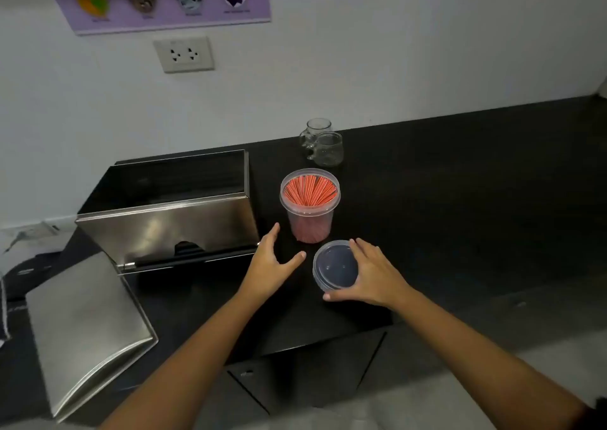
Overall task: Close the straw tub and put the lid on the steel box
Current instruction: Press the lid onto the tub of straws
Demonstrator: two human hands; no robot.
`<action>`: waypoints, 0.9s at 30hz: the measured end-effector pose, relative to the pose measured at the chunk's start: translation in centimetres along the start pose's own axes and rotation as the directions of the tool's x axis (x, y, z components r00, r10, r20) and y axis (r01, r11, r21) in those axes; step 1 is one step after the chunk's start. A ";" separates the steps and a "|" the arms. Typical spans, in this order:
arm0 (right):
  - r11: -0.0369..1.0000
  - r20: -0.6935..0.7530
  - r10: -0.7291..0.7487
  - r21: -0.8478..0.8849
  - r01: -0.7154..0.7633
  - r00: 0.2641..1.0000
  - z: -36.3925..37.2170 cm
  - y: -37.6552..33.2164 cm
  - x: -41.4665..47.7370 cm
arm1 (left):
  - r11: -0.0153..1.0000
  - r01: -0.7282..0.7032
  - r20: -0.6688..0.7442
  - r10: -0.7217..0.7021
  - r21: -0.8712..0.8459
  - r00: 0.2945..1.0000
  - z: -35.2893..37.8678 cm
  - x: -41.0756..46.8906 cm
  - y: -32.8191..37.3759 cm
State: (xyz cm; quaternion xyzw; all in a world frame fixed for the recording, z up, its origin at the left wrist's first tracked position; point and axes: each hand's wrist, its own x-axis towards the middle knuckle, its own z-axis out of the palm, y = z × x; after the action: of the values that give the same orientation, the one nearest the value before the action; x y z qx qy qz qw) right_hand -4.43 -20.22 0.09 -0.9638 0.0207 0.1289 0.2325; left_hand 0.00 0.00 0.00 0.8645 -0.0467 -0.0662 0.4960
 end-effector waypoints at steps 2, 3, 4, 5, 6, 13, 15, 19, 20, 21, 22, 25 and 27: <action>0.997 0.016 -0.037 -0.062 0.038 0.999 -0.2 -0.4 0.2 | 1.000 -0.022 -0.007 0.022 0.014 1.000 0.0 0.9 -0.1; 0.994 0.014 -0.057 -0.091 0.058 0.998 -0.3 -0.4 0.4 | 1.000 -0.013 -0.006 0.013 0.010 1.000 0.2 1.3 -0.2; 0.992 0.004 -0.071 -0.102 0.071 0.997 -0.4 -0.4 0.5 | 1.000 -0.007 -0.001 0.007 -0.003 1.000 0.4 1.7 -0.1; 0.992 0.007 -0.077 -0.099 0.077 0.997 -0.5 -0.5 0.8 | 1.000 0.002 0.004 -0.002 -0.018 1.000 0.8 2.2 0.0; 0.993 0.007 -0.079 -0.085 0.079 0.997 -0.7 -0.5 0.9 | 0.999 0.005 0.012 -0.005 -0.035 1.000 1.1 2.6 0.1; 0.973 -0.091 0.087 0.220 -0.065 0.992 -2.7 1.1 1.1 | 0.979 -0.021 0.046 0.031 -0.202 0.998 2.1 5.2 0.5; 0.960 -0.123 0.131 0.262 -0.095 0.984 -3.8 1.6 1.2 | 0.975 -0.029 0.041 0.039 -0.219 0.998 2.2 6.0 0.4; 0.913 -0.159 0.184 0.393 -0.109 0.970 -6.2 1.4 1.5 | 0.971 -0.046 0.005 0.048 -0.235 0.999 2.6 7.0 0.3; 0.903 -0.178 0.182 0.419 -0.093 0.967 -6.8 1.2 1.6 | 0.966 -0.055 0.005 0.058 -0.252 0.998 2.7 7.1 0.2; 0.897 -0.196 0.178 0.435 -0.077 0.964 -7.4 0.9 1.7 | 0.961 -0.061 0.008 0.065 -0.269 0.998 2.8 7.1 0.2; 0.893 -0.214 0.170 0.446 -0.058 0.962 -7.9 0.6 1.9 | 0.956 -0.065 0.014 0.072 -0.287 0.997 2.9 7.2 0.1; 0.888 -0.255 0.141 0.461 -0.008 0.957 -9.2 -0.3 2.7 | 0.945 -0.060 0.041 0.077 -0.320 0.996 3.0 7.5 0.1; 0.897 -0.267 0.121 0.442 0.010 0.956 -9.9 -1.0 3.5 | 0.947 -0.046 0.038 0.061 -0.319 0.997 2.9 7.7 0.0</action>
State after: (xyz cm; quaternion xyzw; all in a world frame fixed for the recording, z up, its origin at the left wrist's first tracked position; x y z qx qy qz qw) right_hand 1.39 -23.70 8.12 -0.8939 0.1105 -0.0141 0.4343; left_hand 7.17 -3.58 -1.97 0.7701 -0.0708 -0.0800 0.6289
